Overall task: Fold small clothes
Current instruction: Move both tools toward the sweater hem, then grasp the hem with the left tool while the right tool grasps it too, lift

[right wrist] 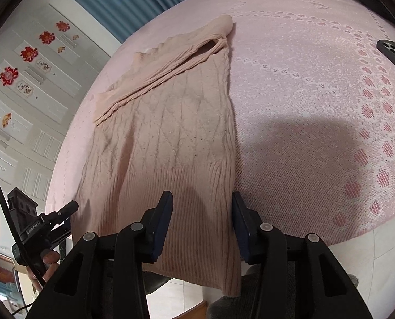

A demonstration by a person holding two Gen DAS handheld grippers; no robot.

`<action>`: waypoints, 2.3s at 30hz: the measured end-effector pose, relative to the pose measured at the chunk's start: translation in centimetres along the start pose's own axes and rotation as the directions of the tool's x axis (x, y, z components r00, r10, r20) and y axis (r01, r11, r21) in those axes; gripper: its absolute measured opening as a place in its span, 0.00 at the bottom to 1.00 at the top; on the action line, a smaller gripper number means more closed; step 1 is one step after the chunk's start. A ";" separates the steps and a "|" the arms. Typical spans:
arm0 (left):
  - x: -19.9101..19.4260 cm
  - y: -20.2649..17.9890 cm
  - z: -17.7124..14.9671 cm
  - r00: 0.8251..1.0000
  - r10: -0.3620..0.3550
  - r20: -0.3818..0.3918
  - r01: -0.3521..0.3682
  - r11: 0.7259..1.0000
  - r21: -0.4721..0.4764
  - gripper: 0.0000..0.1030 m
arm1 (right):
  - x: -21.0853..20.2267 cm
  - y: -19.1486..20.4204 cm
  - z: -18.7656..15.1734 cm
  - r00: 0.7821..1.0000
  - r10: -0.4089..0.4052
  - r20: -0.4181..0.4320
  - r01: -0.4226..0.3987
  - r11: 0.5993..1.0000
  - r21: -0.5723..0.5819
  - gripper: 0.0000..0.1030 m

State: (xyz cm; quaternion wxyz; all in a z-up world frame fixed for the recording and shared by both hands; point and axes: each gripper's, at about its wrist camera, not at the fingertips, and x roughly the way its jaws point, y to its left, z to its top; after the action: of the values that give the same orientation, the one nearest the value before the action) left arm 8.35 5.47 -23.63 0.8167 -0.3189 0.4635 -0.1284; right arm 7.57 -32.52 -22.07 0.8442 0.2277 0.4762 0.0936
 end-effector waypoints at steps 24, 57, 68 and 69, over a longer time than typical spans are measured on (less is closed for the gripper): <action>-1.4 0.9 -3.2 0.993 -0.098 -0.064 0.096 0.995 -0.032 0.36 | -0.2 1.1 -1.5 0.999 -0.013 -0.043 0.009 0.996 -0.086 0.44; -3.1 2.4 -3.5 0.996 -0.055 0.075 0.064 0.991 -0.119 0.15 | -0.3 0.8 -2.3 0.998 0.023 -0.055 -0.027 0.997 -0.075 0.39; -3.0 1.3 -3.2 0.996 -0.035 0.078 0.039 0.998 -0.050 0.07 | -0.8 1.2 -2.6 0.999 -0.033 -0.018 0.031 0.994 -0.104 0.07; -3.0 1.3 -3.2 0.995 -0.044 0.085 0.048 0.998 -0.049 0.07 | -0.8 1.3 -2.6 0.999 -0.039 -0.014 0.037 0.993 -0.108 0.07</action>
State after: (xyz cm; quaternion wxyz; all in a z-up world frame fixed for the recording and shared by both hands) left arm 3.94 6.72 -23.56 0.8238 -0.3553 0.4245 -0.1218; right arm 5.04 -30.88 -21.98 0.8531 0.1720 0.4813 0.1049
